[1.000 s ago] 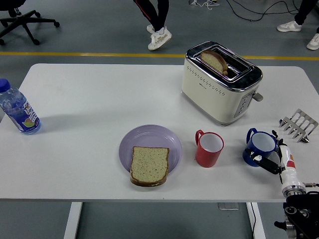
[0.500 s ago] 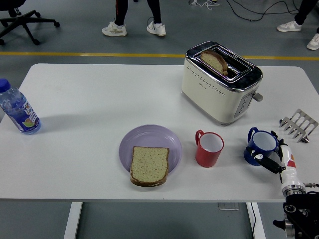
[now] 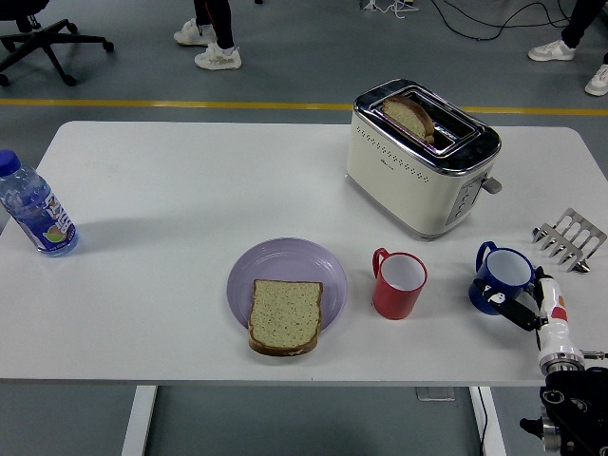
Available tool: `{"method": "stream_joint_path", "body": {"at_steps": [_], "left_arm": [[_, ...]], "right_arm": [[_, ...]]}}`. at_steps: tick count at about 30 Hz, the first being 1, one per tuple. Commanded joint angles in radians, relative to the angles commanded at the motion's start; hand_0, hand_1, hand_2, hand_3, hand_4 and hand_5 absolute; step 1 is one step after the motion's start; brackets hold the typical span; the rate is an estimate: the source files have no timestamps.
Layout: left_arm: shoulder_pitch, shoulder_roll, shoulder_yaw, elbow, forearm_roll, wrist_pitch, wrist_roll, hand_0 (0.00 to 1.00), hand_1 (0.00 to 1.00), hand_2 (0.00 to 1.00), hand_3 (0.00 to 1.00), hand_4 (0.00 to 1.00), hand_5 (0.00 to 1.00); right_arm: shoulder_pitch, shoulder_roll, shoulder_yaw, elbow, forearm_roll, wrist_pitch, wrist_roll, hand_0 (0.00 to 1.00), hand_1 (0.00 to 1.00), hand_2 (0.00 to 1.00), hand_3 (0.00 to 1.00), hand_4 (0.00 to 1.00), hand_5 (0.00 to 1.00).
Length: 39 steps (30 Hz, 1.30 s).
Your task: Pick up the cup,pour liquid into bread,place the cup on the desk
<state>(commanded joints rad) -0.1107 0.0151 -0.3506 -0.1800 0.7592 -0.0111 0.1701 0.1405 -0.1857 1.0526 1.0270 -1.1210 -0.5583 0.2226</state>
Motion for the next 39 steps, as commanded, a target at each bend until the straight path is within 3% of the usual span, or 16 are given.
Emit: {"method": "stream_joint_path", "body": {"at_steps": [1, 6, 7, 12, 13, 15, 24, 25, 31, 32, 37, 38, 39], "left_arm": [[0.000, 0.000, -0.001, 0.000, 0.001, 0.000, 0.000, 0.673, 0.740, 0.748, 0.642, 0.404, 0.998], [0.002, -0.001, 0.001, 0.000, 0.001, -0.001, 0.000, 0.673, 0.740, 0.748, 0.642, 0.404, 0.998], [0.003, -0.001, -0.002, 0.000, 0.003, -0.001, 0.001, 0.674, 0.739, 0.748, 0.642, 0.403, 0.998], [0.006, -0.002, -0.004, 0.000, 0.008, -0.001, 0.002, 0.674, 0.739, 0.748, 0.642, 0.403, 0.998], [0.007, -0.002, -0.001, 0.000, 0.005, -0.001, 0.002, 0.673, 0.740, 0.748, 0.642, 0.404, 0.998], [0.008, -0.003, -0.003, 0.000, 0.008, -0.001, 0.002, 0.673, 0.740, 0.748, 0.642, 0.404, 0.998], [0.010, -0.002, 0.013, 0.000, -0.006, -0.001, -0.001, 0.673, 0.739, 0.748, 0.642, 0.404, 0.998], [0.010, -0.002, 0.013, 0.000, -0.008, -0.001, -0.002, 0.673, 0.740, 0.748, 0.642, 0.405, 0.998], [0.008, -0.002, 0.019, 0.000, -0.016, 0.000, -0.004, 0.673, 0.740, 0.748, 0.642, 0.405, 0.998], [0.008, -0.002, 0.019, 0.000, -0.016, 0.000, -0.004, 0.674, 0.740, 0.748, 0.642, 0.404, 0.998], [0.005, -0.001, 0.019, 0.000, -0.017, 0.000, -0.004, 0.674, 0.740, 0.748, 0.642, 0.404, 0.998], [0.005, -0.001, 0.018, 0.000, -0.017, 0.000, -0.004, 0.673, 0.740, 0.748, 0.642, 0.405, 0.998], [0.004, -0.001, 0.017, 0.000, -0.016, 0.000, -0.004, 0.673, 0.740, 0.748, 0.642, 0.405, 0.998]], "right_arm": [[0.000, 0.000, 0.000, -0.001, 0.002, 0.001, -0.001, 0.594, 0.552, 0.599, 0.721, 0.902, 0.159], [-0.002, 0.001, -0.001, -0.004, 0.010, -0.006, 0.004, 0.594, 0.552, 0.599, 0.721, 0.902, 0.159], [-0.003, 0.001, 0.000, -0.004, 0.012, -0.009, 0.007, 0.535, 0.517, 0.562, 0.689, 0.899, 0.163], [-0.007, 0.001, 0.002, -0.002, 0.016, -0.017, 0.017, 0.535, 0.517, 0.562, 0.689, 0.899, 0.163], [-0.009, 0.001, 0.004, 0.000, 0.017, -0.020, 0.020, 0.481, 0.486, 0.544, 0.678, 0.907, 0.174], [-0.012, 0.001, 0.007, 0.004, 0.018, -0.023, 0.024, 0.481, 0.486, 0.544, 0.678, 0.907, 0.174], [-0.036, -0.001, 0.064, 0.048, -0.006, -0.026, 0.026, 0.433, 0.457, 0.520, 0.663, 0.915, 0.185], [-0.040, -0.002, 0.075, 0.059, -0.013, -0.025, 0.023, 0.387, 0.420, 0.512, 0.641, 0.904, 0.172], [-0.057, -0.012, 0.135, 0.131, -0.086, -0.012, -0.015, 0.387, 0.420, 0.512, 0.641, 0.904, 0.172], [-0.058, -0.014, 0.141, 0.139, -0.094, -0.010, -0.020, 0.296, 0.312, 0.489, 0.561, 0.897, 0.163], [-0.075, -0.029, 0.199, 0.228, -0.169, 0.021, -0.080, 0.296, 0.312, 0.489, 0.561, 0.897, 0.163], [-0.078, -0.032, 0.207, 0.246, -0.180, 0.027, -0.091, 0.233, 0.217, 0.455, 0.538, 0.884, 0.147], [-0.084, -0.040, 0.224, 0.278, -0.200, 0.042, -0.116, 0.233, 0.217, 0.455, 0.538, 0.884, 0.147]]}}
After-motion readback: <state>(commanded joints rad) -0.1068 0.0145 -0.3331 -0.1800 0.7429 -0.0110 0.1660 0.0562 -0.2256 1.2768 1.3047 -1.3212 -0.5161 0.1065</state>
